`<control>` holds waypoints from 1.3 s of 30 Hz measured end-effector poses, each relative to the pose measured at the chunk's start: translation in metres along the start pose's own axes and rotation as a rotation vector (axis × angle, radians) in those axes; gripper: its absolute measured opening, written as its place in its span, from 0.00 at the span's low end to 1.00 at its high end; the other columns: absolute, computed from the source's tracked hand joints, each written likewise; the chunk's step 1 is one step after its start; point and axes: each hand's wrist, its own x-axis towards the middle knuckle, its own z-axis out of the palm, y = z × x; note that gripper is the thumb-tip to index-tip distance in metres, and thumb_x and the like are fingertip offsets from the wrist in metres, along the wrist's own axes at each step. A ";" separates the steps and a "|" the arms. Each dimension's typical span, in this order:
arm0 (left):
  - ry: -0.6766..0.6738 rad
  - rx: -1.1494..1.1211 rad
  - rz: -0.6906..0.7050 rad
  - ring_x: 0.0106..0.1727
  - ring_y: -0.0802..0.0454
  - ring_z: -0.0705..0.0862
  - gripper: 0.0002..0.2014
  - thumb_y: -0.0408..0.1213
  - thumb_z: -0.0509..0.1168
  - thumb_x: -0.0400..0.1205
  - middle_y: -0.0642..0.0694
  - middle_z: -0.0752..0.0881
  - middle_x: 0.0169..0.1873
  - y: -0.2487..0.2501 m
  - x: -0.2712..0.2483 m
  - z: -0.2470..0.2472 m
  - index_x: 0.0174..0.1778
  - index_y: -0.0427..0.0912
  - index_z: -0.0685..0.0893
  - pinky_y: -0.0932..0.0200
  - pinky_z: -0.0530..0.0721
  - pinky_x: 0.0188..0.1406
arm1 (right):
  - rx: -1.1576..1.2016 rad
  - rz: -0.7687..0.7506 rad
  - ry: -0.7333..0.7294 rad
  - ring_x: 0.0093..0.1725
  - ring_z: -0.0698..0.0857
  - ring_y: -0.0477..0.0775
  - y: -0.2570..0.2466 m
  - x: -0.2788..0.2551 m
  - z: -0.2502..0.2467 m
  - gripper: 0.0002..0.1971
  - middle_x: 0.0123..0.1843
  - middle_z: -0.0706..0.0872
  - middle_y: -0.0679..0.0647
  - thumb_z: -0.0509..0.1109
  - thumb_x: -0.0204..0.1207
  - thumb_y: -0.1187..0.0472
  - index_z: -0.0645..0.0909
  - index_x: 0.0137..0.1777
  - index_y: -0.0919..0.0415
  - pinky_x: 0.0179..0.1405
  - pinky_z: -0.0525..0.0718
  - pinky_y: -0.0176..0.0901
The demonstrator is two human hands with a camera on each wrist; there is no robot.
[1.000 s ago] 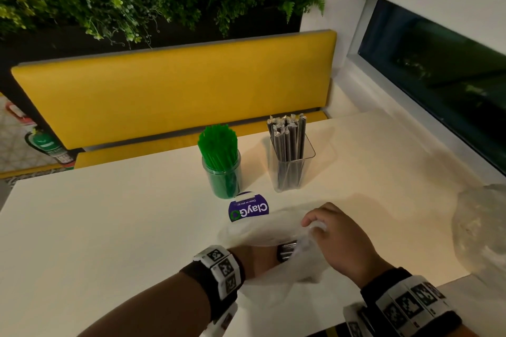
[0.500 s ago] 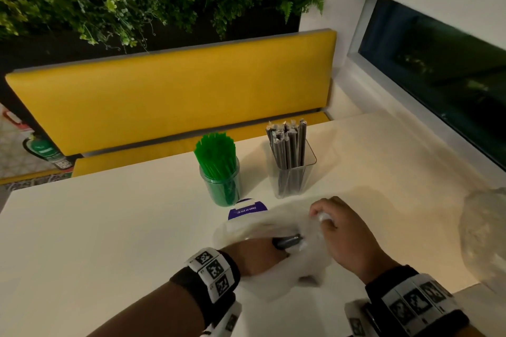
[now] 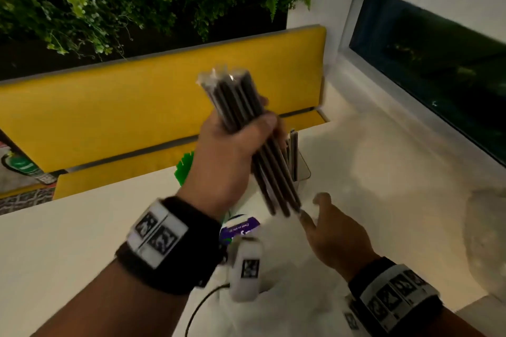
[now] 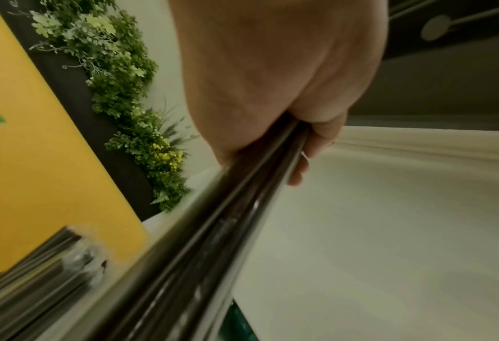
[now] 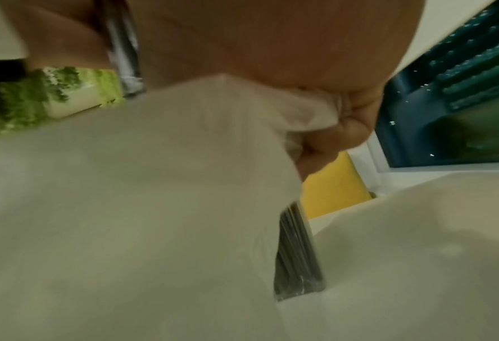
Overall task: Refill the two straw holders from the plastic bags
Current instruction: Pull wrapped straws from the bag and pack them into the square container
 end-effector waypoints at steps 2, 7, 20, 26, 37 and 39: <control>0.137 -0.008 0.027 0.45 0.38 0.86 0.06 0.26 0.65 0.85 0.41 0.85 0.39 -0.008 0.029 0.005 0.54 0.41 0.79 0.36 0.88 0.52 | -0.068 -0.061 0.083 0.38 0.86 0.52 -0.007 0.013 -0.003 0.28 0.60 0.82 0.55 0.52 0.83 0.37 0.58 0.81 0.45 0.32 0.84 0.44; 0.311 0.132 0.016 0.44 0.46 0.86 0.07 0.30 0.67 0.85 0.43 0.85 0.40 -0.064 0.076 0.006 0.48 0.48 0.80 0.40 0.87 0.49 | -0.097 -0.067 0.114 0.41 0.87 0.57 -0.013 0.056 -0.001 0.16 0.66 0.78 0.52 0.55 0.84 0.43 0.76 0.66 0.44 0.36 0.85 0.47; -0.139 0.640 -0.297 0.79 0.48 0.72 0.55 0.61 0.83 0.60 0.48 0.68 0.80 -0.130 0.087 -0.035 0.79 0.68 0.57 0.39 0.79 0.71 | -0.015 -0.090 0.068 0.43 0.84 0.53 -0.015 0.072 -0.012 0.10 0.49 0.79 0.47 0.61 0.83 0.46 0.81 0.51 0.46 0.39 0.82 0.48; -0.058 0.845 -0.041 0.79 0.49 0.68 0.41 0.60 0.71 0.77 0.51 0.65 0.81 -0.087 0.097 -0.019 0.83 0.58 0.60 0.45 0.77 0.72 | -0.027 -0.083 0.059 0.43 0.84 0.55 -0.014 0.076 -0.012 0.10 0.50 0.80 0.47 0.62 0.82 0.45 0.82 0.51 0.47 0.36 0.73 0.44; -0.389 1.693 0.148 0.83 0.39 0.61 0.31 0.64 0.53 0.83 0.48 0.62 0.84 -0.132 0.089 0.010 0.83 0.61 0.58 0.26 0.60 0.77 | -0.088 -0.108 0.114 0.45 0.85 0.57 -0.014 0.075 -0.010 0.10 0.55 0.83 0.48 0.63 0.83 0.49 0.84 0.57 0.45 0.35 0.77 0.44; -0.545 1.776 0.158 0.83 0.38 0.61 0.29 0.65 0.50 0.83 0.49 0.64 0.83 -0.138 0.087 0.017 0.82 0.64 0.60 0.24 0.59 0.76 | -0.055 -0.121 0.143 0.45 0.86 0.57 -0.015 0.074 -0.010 0.11 0.58 0.85 0.47 0.65 0.82 0.48 0.84 0.60 0.46 0.36 0.78 0.44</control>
